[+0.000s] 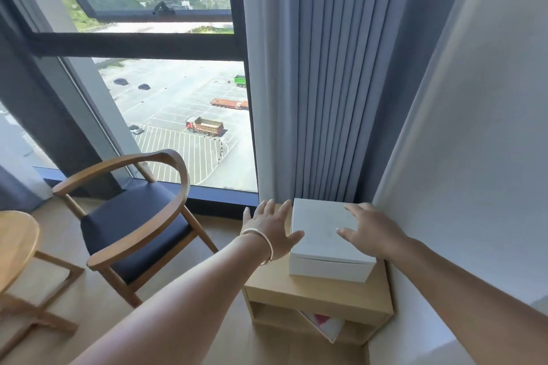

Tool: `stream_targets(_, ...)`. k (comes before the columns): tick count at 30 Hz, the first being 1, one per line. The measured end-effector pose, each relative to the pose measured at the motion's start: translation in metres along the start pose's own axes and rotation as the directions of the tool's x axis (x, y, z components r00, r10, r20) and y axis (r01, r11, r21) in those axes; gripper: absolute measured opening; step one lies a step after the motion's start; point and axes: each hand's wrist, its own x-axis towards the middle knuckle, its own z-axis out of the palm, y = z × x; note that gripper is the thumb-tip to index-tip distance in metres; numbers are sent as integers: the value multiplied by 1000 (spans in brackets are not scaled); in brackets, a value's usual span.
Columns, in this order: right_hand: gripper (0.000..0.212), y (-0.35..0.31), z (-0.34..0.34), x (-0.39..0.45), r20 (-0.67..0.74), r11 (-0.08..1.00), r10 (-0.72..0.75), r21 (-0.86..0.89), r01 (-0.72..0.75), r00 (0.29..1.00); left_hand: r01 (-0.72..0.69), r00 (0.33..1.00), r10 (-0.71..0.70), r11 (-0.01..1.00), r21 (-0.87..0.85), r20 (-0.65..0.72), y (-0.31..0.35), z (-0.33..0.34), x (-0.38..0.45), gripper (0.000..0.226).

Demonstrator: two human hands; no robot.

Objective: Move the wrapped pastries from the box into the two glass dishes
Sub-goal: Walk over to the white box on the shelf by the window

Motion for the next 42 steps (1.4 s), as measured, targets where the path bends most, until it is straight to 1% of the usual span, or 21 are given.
stream_targets(3,70,13,0,30,22,1000,3,20,-4,1000,10,1000,-10,1000,-4,9,5,-2,33,79)
stream_targets(7,69,29,5,69,41,998,38,39,-40,998,-24,999,23,1000,20,45,10,4,81,79)
stream_targets(14,71,51,14,129,92,986,159,30,-162,983,-98,990,100,995,-18,99,2,22,175,80)
stream_targets(19,71,64,21,167,148,965,263,-32,-261,953,-110,981,120,991,-74,150,-7,40,229,80)
stream_targets(22,71,73,32,185,188,954,298,-43,-296,936,-89,976,108,990,-106,190,-12,57,247,80)
stream_targets(28,71,94,65,218,276,945,315,1,-328,908,24,954,29,985,-171,300,-20,97,264,81)
stream_targets(31,70,110,85,235,295,925,341,62,-374,892,139,930,-39,958,-253,365,-23,118,265,84)
stream_targets(34,72,126,106,249,301,895,388,105,-434,871,282,910,-111,872,-401,399,-23,138,267,87)
stream_targets(37,79,143,124,255,281,843,451,177,-508,847,432,872,-187,727,-534,452,-18,158,268,92)
stream_targets(39,84,153,135,256,283,814,472,223,-536,835,501,841,-211,652,-569,498,-12,171,269,95)
stream_targets(42,88,167,149,260,308,785,480,267,-559,822,543,815,-217,609,-578,538,-5,190,270,96)
